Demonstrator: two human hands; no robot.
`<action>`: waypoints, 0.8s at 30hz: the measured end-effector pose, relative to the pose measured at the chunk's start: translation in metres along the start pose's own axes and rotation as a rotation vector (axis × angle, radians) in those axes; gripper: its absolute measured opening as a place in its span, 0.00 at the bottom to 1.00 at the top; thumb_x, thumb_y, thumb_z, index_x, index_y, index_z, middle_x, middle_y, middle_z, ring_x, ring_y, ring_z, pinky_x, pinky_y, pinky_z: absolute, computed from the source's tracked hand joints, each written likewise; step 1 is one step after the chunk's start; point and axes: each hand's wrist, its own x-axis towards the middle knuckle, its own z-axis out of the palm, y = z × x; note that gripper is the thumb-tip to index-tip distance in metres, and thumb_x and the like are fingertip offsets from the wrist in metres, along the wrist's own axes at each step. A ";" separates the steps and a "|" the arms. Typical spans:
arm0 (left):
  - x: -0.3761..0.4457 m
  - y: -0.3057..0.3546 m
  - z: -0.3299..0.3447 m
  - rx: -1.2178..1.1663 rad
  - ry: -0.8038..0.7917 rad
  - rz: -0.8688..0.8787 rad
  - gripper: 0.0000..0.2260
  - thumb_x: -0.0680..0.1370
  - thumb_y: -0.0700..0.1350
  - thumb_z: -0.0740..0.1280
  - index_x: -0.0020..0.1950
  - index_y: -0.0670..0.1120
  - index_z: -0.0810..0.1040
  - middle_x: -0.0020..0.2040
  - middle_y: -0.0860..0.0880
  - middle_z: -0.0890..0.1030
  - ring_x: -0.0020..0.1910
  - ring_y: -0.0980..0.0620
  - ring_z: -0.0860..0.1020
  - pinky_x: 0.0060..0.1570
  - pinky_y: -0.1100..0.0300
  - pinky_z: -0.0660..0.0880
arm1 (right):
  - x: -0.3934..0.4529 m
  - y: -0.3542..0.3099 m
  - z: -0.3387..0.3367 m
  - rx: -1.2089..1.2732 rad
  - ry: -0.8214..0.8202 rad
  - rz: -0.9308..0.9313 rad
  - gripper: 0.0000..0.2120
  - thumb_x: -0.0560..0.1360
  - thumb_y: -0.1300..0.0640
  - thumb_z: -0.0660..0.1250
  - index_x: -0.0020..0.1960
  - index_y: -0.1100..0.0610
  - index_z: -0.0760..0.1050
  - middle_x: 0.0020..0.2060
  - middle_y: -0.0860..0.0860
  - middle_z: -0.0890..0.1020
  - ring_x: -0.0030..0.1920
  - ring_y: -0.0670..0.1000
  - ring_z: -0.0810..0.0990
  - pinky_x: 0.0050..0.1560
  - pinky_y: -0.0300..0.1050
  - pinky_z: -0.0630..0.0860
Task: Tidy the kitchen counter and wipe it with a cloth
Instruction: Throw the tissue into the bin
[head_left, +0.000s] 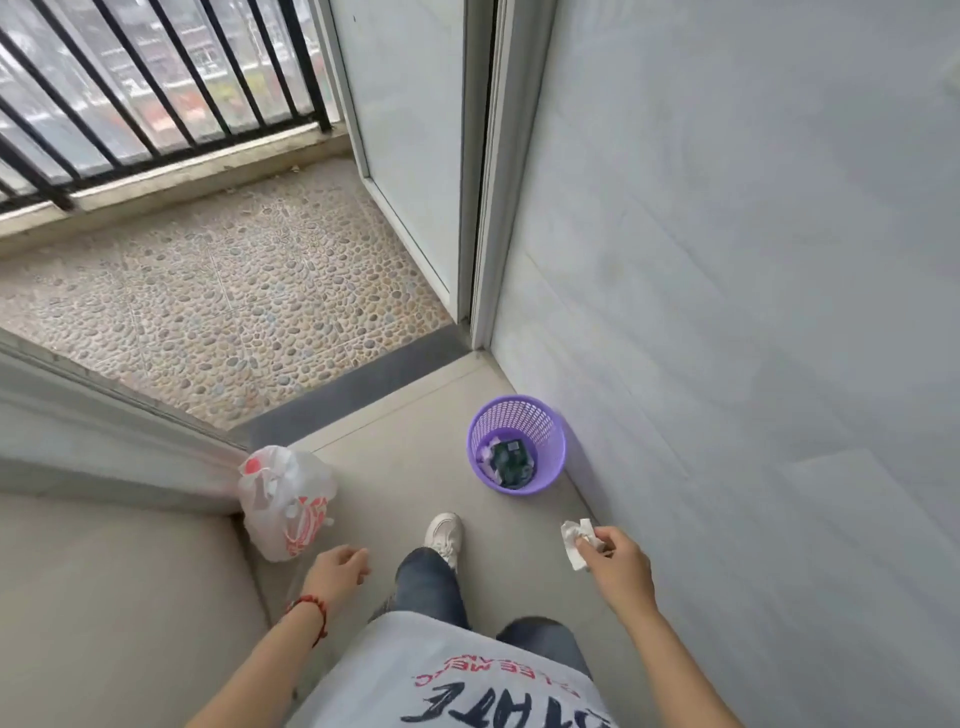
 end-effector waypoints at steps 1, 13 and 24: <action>0.013 0.019 -0.003 0.060 -0.014 0.032 0.10 0.74 0.45 0.64 0.34 0.45 0.76 0.37 0.43 0.79 0.40 0.46 0.76 0.45 0.54 0.74 | 0.008 -0.009 0.004 0.003 -0.001 0.012 0.08 0.70 0.52 0.71 0.41 0.56 0.76 0.35 0.52 0.80 0.39 0.56 0.78 0.36 0.43 0.70; 0.116 0.143 0.014 0.204 -0.082 0.112 0.11 0.78 0.44 0.60 0.54 0.40 0.77 0.44 0.45 0.79 0.46 0.47 0.77 0.50 0.57 0.71 | 0.145 -0.086 0.053 -0.012 -0.044 0.138 0.12 0.71 0.53 0.69 0.47 0.62 0.77 0.43 0.59 0.82 0.47 0.60 0.79 0.44 0.47 0.72; 0.138 0.102 0.045 0.184 -0.087 -0.021 0.09 0.77 0.44 0.61 0.51 0.43 0.78 0.39 0.49 0.79 0.43 0.48 0.77 0.47 0.56 0.72 | 0.236 -0.083 0.092 -0.085 -0.019 0.213 0.15 0.72 0.55 0.67 0.54 0.63 0.75 0.52 0.62 0.81 0.52 0.61 0.79 0.48 0.50 0.74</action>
